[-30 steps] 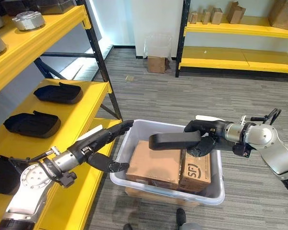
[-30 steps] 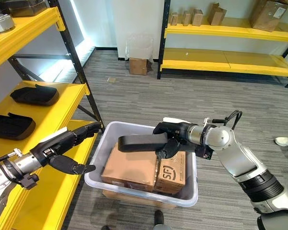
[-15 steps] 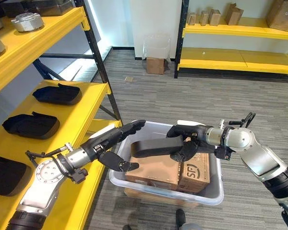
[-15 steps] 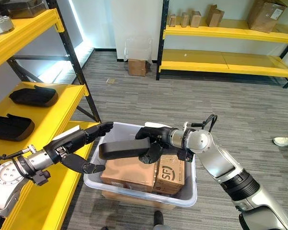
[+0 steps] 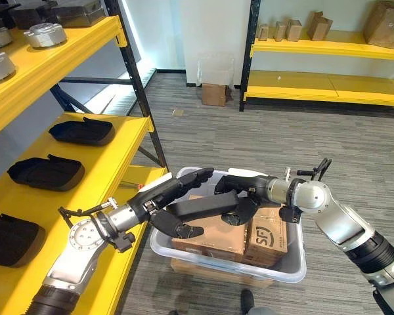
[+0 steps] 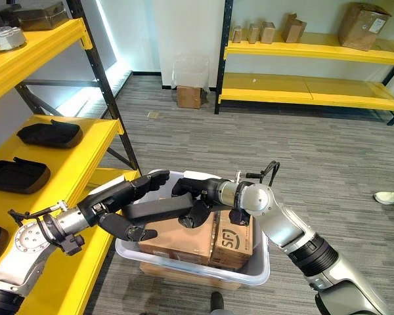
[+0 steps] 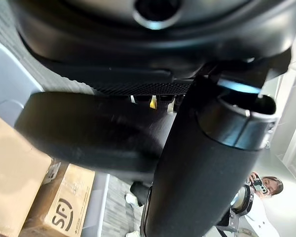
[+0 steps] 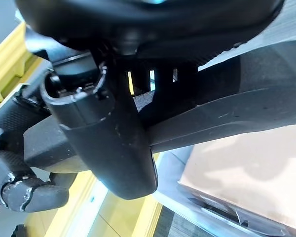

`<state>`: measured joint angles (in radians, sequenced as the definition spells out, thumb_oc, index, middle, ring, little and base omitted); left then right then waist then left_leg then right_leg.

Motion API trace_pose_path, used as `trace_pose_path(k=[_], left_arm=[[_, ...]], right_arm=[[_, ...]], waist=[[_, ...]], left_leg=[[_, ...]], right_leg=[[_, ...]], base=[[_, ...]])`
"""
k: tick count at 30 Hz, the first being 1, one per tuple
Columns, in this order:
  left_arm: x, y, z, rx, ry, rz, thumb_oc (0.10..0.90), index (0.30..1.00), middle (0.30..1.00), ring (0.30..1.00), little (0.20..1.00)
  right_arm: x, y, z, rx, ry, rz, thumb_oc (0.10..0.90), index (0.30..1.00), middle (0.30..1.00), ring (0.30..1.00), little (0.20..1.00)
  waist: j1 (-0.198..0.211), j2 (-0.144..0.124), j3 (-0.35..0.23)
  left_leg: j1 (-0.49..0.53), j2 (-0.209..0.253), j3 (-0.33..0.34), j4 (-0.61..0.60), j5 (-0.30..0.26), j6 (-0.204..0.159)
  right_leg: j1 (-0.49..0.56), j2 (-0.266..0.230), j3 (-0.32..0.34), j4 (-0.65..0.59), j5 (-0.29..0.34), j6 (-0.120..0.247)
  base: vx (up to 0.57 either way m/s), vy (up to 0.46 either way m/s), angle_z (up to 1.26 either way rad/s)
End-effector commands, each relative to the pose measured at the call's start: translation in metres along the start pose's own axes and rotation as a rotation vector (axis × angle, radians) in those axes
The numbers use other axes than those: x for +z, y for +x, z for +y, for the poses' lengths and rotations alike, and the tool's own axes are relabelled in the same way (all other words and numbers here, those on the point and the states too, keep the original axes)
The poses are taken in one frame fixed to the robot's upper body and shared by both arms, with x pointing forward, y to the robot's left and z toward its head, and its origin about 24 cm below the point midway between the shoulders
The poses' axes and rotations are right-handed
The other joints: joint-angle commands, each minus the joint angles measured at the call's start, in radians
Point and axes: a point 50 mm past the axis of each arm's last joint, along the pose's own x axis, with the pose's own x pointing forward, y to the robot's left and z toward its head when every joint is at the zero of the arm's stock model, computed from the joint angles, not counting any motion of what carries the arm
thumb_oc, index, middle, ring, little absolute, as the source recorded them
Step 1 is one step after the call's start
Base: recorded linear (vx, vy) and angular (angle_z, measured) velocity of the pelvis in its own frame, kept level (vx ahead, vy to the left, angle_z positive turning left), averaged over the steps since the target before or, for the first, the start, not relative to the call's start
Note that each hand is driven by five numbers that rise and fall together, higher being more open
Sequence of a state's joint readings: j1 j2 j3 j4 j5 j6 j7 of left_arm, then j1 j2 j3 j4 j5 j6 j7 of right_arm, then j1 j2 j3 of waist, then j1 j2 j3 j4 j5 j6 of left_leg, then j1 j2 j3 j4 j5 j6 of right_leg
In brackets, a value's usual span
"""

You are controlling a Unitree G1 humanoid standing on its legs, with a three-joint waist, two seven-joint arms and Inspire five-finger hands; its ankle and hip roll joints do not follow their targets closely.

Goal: Move parts from the plastic box to the shelf.

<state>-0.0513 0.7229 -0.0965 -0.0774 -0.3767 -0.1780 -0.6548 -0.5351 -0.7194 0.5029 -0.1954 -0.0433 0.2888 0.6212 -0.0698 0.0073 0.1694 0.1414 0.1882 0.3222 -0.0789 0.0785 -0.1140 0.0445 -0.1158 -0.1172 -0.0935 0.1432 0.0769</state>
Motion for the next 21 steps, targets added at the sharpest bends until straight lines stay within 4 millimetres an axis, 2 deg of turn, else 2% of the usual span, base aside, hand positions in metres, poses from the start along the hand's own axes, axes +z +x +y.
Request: trace_pose_path(k=[1, 14, 21], left_arm=[[0.025, 0.018, 0.014, -0.001, 0.063, -0.138, 0.9, 1.0, 1.0, 1.0, 1.0], [0.013, 0.021, 0.004, 0.016, 0.035, -0.113, 0.9, 1.0, 1.0, 1.0, 1.0], [0.012, 0.015, 0.01, 0.076, 0.081, -0.088, 0.9, 1.0, 1.0, 1.0, 1.0]], right_arm=[[0.067, -0.007, -0.049, -0.217, -0.232, -0.25, 0.4, 0.3, 0.3, 0.3, 0.3], [0.071, -0.005, -0.047, -0.226, -0.26, -0.271, 0.4, 0.3, 0.3, 0.3, 0.3], [0.066, -0.007, -0.046, -0.223, -0.236, -0.269, 0.4, 0.3, 0.3, 0.3, 0.3]], waist=[[0.008, -0.001, -0.079], [0.006, 0.001, -0.08], [0.008, -0.001, -0.081]], left_leg=[[0.005, 0.064, -0.046, -0.008, -0.051, -0.013], [0.008, 0.063, -0.044, -0.008, -0.054, -0.011], [0.008, 0.062, -0.045, -0.008, -0.056, -0.01]], right_leg=[[0.048, -0.098, -0.042, 0.006, -0.086, 0.086], [0.046, -0.095, -0.035, 0.006, -0.087, 0.082], [0.047, -0.095, -0.035, 0.006, -0.089, 0.083]], base=[[0.0, 0.0, 0.0], [0.0, 0.0, 0.0], [0.0, 0.0, 0.0]])
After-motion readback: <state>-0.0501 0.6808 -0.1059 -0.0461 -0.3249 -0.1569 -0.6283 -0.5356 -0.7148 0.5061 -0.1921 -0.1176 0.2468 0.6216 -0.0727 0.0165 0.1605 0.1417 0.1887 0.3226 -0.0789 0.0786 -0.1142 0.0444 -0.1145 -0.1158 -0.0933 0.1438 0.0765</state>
